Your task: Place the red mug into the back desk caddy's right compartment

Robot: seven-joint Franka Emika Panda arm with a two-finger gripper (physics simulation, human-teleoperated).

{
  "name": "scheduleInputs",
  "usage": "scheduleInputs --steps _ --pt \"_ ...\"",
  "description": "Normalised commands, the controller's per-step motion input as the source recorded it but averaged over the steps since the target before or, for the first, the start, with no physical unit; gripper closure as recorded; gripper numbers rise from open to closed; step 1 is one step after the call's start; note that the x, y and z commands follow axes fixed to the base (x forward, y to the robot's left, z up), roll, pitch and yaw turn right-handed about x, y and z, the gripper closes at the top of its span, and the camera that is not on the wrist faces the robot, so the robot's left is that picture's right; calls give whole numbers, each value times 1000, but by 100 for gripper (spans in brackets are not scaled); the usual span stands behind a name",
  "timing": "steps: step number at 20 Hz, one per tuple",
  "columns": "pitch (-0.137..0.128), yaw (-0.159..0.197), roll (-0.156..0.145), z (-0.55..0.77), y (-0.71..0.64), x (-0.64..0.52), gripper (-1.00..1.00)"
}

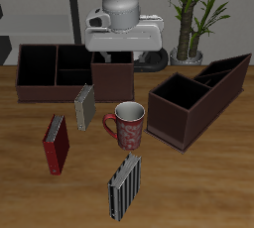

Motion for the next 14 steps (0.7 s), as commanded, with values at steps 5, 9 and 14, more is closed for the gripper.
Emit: scheduleInputs --steps 5,9,14 --pt "-17 -9 10 -228 -206 34 -100" --pt "19 -60 -11 -354 -392 28 -100" --pt "-4 -24 5 -276 -166 -18 -100"
